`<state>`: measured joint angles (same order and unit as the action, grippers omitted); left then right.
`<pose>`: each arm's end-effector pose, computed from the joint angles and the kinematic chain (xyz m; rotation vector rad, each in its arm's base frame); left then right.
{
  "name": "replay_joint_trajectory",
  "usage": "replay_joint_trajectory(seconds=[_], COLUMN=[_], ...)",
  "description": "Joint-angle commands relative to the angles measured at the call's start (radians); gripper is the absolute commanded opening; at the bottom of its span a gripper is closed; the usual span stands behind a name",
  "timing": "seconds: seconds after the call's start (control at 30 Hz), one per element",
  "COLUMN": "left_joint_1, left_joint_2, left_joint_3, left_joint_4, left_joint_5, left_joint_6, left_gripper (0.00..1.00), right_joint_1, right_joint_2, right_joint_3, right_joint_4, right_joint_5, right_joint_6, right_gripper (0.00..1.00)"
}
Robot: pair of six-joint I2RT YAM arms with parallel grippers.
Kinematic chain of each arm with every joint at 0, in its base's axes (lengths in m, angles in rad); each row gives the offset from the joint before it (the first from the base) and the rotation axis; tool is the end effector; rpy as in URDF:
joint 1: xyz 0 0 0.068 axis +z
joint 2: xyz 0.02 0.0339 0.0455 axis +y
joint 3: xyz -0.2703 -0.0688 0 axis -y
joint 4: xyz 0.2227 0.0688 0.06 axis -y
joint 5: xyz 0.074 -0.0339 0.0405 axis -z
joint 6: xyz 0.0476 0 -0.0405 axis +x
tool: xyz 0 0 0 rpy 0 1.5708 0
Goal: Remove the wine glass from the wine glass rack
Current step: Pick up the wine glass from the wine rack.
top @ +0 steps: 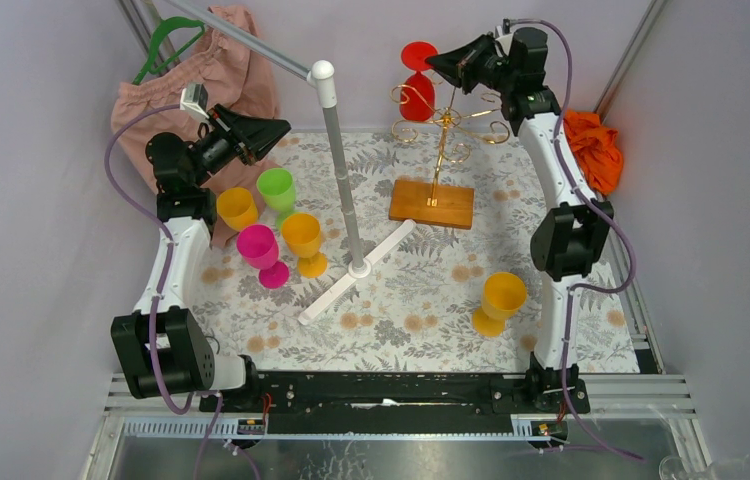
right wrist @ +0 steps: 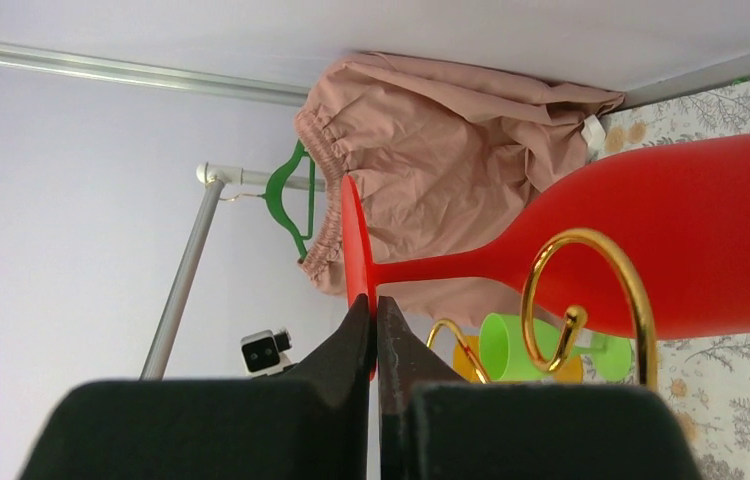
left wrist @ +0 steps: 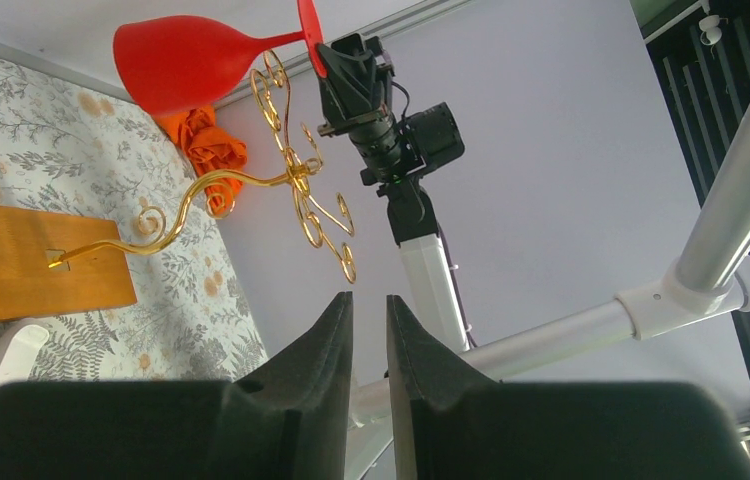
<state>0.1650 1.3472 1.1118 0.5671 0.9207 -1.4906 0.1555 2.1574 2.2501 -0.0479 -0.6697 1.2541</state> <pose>0.2901 0.0099 0.4170 -0.3476 1.5524 -1.6375 0.4864 0.1062 0.4240 0.3541 1.7441 1.5764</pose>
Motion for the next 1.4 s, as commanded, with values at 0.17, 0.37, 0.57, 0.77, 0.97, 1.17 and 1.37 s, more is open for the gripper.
replay_joint_trajectory(seconds=[0.17,0.37,0.57,0.77,0.97,1.17,1.37], left_joint_1=[0.009,0.010,0.009,0.009,0.008,0.009,0.010], left_joint_2=[0.004,0.004,0.008,0.011,0.016,0.028,0.049], left_joint_3=[-0.011,-0.001,0.004,0.006,-0.003,-0.007,-0.018], left_joint_4=[0.004,-0.028,-0.034,-0.049,-0.054,-0.043,-0.005], left_joint_5=[0.023,0.024,0.019,0.011,0.007,0.007,0.006], left_joint_6=[0.016,0.037,0.040,0.054,0.062,0.064,0.053], left_gripper=[0.24,0.24,0.24,0.24,0.24,0.24,0.24], right_joint_1=[0.000,-0.056,-0.176,-0.298,-0.344,-0.356,-0.356], right_joint_2=[0.102,0.125,0.058,-0.065,-0.222,-0.402,-0.592], right_joint_3=[0.160,0.215,0.111,-0.039,-0.225,-0.406,-0.491], right_joint_4=[0.097,0.109,0.184,0.263,0.322,0.299,0.199], right_joint_5=[0.014,0.046,0.041,0.009,-0.030,-0.024,0.029], right_joint_6=[0.073,0.080,0.105,0.119,0.093,0.004,-0.133], right_gripper=[0.00,0.00,0.00,0.00,0.00,0.00,0.00])
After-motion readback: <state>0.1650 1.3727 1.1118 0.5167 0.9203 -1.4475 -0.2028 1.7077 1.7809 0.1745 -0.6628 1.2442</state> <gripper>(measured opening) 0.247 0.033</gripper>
